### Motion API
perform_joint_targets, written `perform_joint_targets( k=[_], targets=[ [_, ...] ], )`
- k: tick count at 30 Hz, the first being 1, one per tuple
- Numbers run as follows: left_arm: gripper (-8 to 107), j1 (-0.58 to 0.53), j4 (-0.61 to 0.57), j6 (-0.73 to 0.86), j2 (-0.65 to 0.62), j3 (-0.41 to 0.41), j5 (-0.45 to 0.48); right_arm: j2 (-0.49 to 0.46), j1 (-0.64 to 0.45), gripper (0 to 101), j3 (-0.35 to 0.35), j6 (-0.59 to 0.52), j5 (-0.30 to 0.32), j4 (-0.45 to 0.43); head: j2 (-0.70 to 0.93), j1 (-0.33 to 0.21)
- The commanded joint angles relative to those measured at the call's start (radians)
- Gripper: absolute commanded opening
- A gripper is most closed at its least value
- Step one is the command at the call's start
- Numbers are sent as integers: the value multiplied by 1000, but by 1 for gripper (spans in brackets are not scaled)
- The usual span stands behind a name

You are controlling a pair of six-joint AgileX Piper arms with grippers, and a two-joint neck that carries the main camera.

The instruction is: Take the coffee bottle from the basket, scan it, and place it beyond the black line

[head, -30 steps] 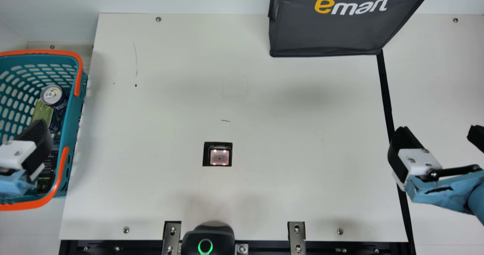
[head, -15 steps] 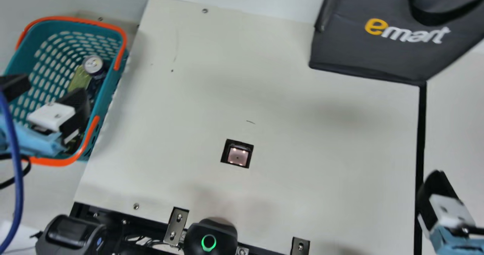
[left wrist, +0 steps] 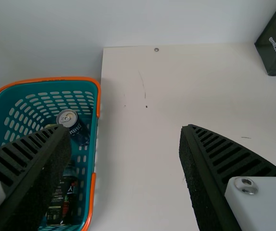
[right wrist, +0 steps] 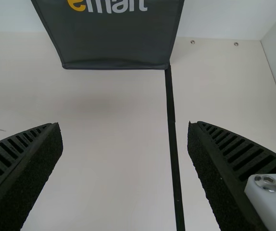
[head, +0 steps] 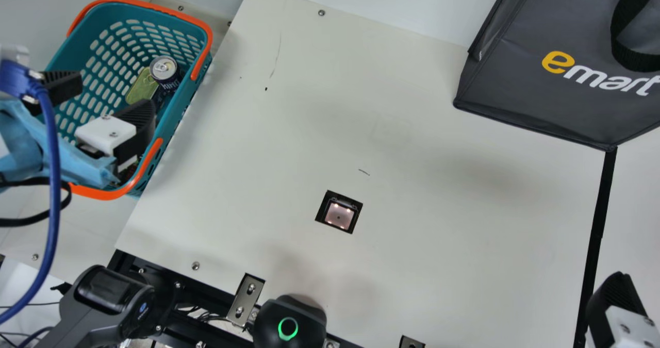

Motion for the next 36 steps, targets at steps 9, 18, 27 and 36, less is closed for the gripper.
perform_joint_targets(
  k=[9,18,27,36],
  targets=[
    [90,21,42,-17,11,21,-8,0,0,91,0,0,0,0,2,-17],
    [90,99,62,-10,45,33,-42,0,0,91,0,0,0,0,2,-17],
    [90,242,24,42,88,44,-94,0,0,91,0,0,0,0,2,-17],
    [90,410,-41,138,133,77,-158,0,0,91,0,0,0,0,2,-17]
  ],
)
